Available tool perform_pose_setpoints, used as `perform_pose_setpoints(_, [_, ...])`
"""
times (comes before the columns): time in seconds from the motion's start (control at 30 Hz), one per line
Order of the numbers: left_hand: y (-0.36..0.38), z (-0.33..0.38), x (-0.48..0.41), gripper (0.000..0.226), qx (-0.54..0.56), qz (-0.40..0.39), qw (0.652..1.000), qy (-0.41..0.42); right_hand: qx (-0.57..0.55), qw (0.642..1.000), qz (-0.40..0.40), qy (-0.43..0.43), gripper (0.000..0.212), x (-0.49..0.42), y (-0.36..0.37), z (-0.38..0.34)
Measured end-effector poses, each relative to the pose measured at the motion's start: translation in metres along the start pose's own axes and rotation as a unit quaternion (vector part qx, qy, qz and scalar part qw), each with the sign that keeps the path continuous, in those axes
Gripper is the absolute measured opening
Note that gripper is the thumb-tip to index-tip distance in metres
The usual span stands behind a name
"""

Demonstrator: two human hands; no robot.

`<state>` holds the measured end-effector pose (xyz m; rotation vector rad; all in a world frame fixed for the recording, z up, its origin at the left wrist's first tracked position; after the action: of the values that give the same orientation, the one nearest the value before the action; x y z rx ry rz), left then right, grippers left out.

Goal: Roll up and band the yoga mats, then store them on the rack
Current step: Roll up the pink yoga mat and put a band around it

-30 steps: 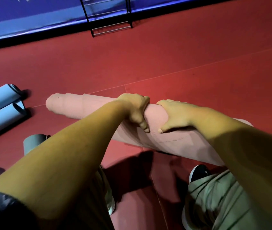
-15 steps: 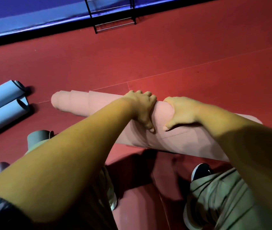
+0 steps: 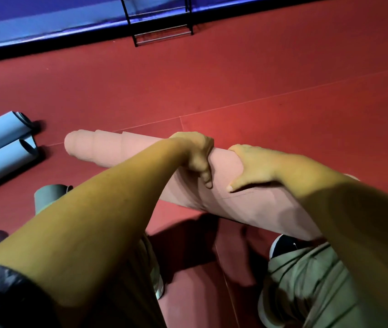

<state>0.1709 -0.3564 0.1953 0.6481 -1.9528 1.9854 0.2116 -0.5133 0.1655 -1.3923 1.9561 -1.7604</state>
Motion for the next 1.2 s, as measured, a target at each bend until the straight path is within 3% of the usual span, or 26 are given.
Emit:
perform_pose_setpoints(0.07, [-0.003, -0.005, -0.001, 0.086, 0.026, -0.01, 1.0, -0.008, 0.035, 0.999, 0.02, 0.009, 0.14, 0.002, 0.0, -0.001])
perform_pose_setpoints(0.13, [-0.006, -0.011, -0.002, 0.083, 0.06, -0.014, 0.998, -0.018, 0.066, 0.997, 0.045, 0.003, 0.146, 0.001, -0.002, -0.003])
perform_pose_setpoints(0.37, [-0.006, -0.017, 0.001, 0.073, 0.103, -0.046, 0.993, -0.016, 0.101, 0.993, 0.067, -0.015, 0.116, -0.004, -0.012, -0.01])
perform_pose_setpoints(0.53, [-0.007, -0.011, 0.002, 0.091, 0.036, -0.011, 0.999, 0.012, 0.032, 0.998, 0.043, -0.013, 0.108, -0.004, -0.018, -0.003])
perform_pose_setpoints(0.7, [0.0, 0.003, 0.013, 0.137, -0.113, 0.047, 0.992, 0.026, -0.01, 0.999, 0.039, -0.012, 0.106, -0.003, -0.025, -0.003])
perform_pose_setpoints(0.87, [-0.006, 0.001, 0.012, 0.112, -0.058, 0.069, 0.995, 0.039, -0.031, 0.999, 0.015, -0.008, 0.103, 0.0, -0.025, -0.004])
perform_pose_setpoints(1.2, [-0.024, -0.02, 0.007, 0.092, 0.05, 0.018, 0.999, 0.011, -0.039, 0.998, 0.026, -0.039, 0.109, 0.007, -0.031, -0.011])
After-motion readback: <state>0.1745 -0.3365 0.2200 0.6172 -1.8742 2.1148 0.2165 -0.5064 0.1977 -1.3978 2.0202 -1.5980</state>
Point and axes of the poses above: each hand's wrist, its own x-axis away from the middle knuckle, its own y-axis out of the palm, z = x × y, the point moved 6 cm from there along -x, towards the middle knuckle, and after that the axes turned 4 degrees about -y, right-handed, at the moved point
